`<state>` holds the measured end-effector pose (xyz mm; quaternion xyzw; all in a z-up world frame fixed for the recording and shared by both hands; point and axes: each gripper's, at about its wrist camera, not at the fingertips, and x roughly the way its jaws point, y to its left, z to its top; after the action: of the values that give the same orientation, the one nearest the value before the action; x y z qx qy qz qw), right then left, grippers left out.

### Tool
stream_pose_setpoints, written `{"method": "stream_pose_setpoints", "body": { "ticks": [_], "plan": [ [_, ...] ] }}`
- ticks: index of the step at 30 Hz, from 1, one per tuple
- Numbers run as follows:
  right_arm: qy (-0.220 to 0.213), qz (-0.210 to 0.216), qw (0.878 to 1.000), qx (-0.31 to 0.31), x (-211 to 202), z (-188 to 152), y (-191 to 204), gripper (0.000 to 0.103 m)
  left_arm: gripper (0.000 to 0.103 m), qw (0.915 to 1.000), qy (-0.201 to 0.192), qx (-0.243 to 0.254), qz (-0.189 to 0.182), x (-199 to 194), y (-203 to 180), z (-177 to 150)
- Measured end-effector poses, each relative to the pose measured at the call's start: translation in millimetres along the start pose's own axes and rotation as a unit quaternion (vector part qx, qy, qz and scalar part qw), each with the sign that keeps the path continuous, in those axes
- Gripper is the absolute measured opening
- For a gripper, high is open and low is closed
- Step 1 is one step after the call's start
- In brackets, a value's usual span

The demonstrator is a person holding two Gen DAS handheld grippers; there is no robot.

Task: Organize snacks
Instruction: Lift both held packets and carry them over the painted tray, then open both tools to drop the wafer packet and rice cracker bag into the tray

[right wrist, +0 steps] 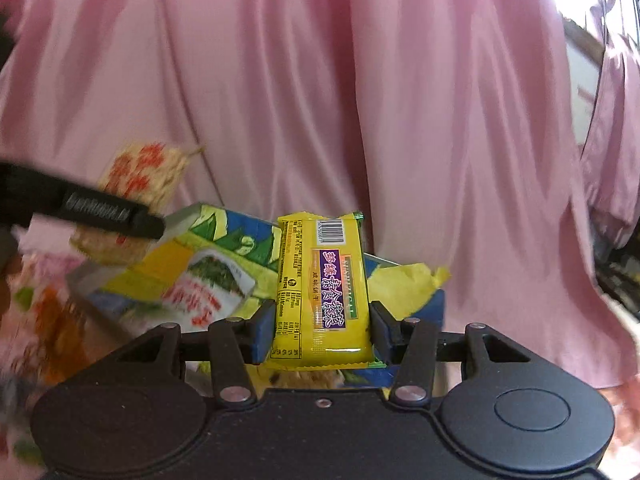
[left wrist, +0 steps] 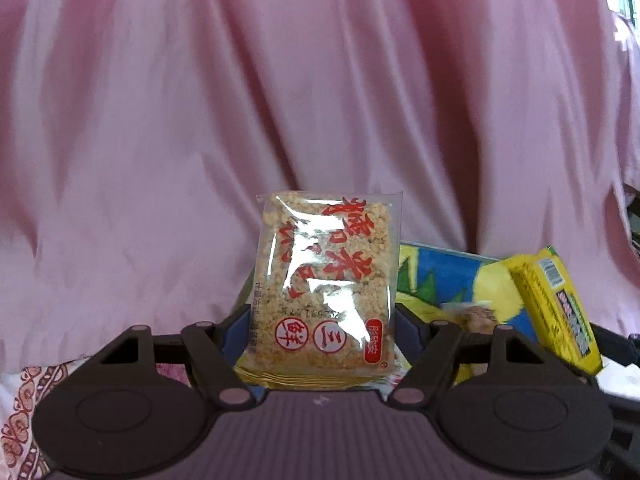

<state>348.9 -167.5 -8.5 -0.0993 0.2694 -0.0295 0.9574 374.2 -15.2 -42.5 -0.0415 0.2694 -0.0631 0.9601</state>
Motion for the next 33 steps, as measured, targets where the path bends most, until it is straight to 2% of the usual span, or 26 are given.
{"method": "stream_pose_setpoints", "body": {
  "ticks": [5,10,16,21,26,30,33],
  "plan": [
    [0.016,0.015,0.999,0.024,32.5,5.3,4.9,0.051,0.076,0.9994,0.020,-0.028,-0.005,18.4,13.2,-2.7],
    [0.039,0.023,0.999,0.008,54.7,4.5,20.6,0.051,0.076,0.9985,0.038,-0.040,-0.003,35.9,15.0,-2.2],
    [0.064,0.023,0.998,-0.008,71.5,-2.0,32.0,0.051,0.076,0.9952,0.082,-0.054,-0.009,54.0,13.7,-2.7],
    [0.071,0.022,0.997,-0.005,76.2,-6.4,32.3,0.051,0.076,0.9927,0.110,-0.050,-0.007,66.9,8.9,-7.9],
    [0.068,0.025,0.997,-0.002,72.9,-7.3,31.6,0.052,0.077,0.9914,0.121,-0.050,-0.009,76.5,2.6,-12.5],
    [0.065,0.027,0.997,0.001,70.1,-8.5,30.4,0.055,0.077,0.9910,0.122,-0.052,-0.014,75.8,5.7,-12.1],
    [0.062,0.024,0.998,0.010,66.4,-10.9,26.8,0.060,0.082,0.9908,0.125,-0.051,-0.011,74.1,5.9,-10.3]
  ]
}}
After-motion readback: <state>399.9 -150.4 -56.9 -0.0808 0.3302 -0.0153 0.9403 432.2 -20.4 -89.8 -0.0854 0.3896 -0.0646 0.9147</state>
